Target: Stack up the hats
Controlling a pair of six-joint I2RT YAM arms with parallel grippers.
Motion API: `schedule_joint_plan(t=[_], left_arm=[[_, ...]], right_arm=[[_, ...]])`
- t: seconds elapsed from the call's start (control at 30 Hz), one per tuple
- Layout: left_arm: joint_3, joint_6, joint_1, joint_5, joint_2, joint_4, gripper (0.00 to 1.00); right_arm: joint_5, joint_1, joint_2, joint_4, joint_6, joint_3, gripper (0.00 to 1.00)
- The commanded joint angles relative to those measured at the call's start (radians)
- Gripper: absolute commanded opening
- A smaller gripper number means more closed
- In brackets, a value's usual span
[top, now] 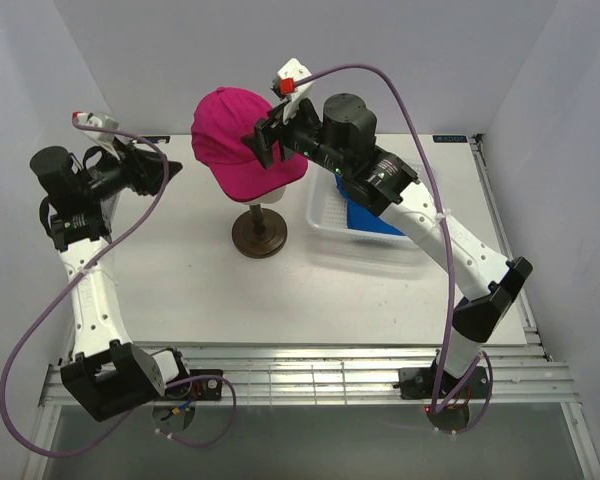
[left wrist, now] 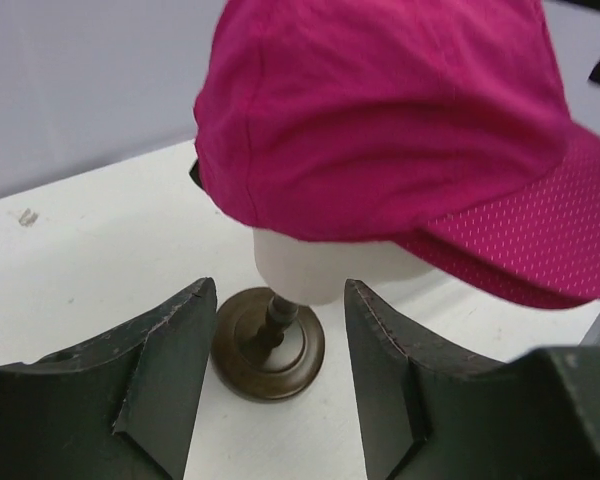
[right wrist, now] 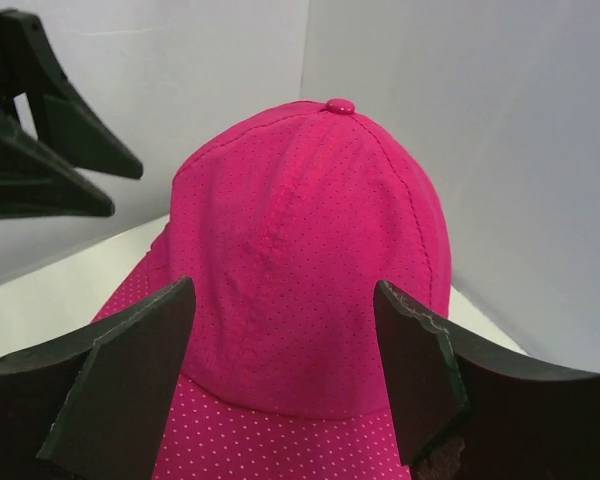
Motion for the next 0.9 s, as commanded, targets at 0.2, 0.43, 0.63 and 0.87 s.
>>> schedule_joint_plan(t=[0.2,0.43,0.63,0.87], left_arm=[[0.114,-0.318,-0.011,0.038,0.095,0.337,0.65],[0.079,-0.22,-0.128,-0.042,0.141,0.309,0.68],[0.027,-0.084,-0.168,-0.051,0.148,0.219,0.65],[-0.061,-0.05,-0.175,-0.042,0.131,0.199,0.62]], right_arm=[[-0.002,0.006,-0.064,0.104,0.046,-0.133,0.76],[0.052,0.007,-0.049,0.074,0.028,-0.173,0.75],[0.032,0.007,-0.085,0.101,0.04,-0.268,0.75],[0.024,0.006,-0.107,0.1,0.054,-0.325,0.75]])
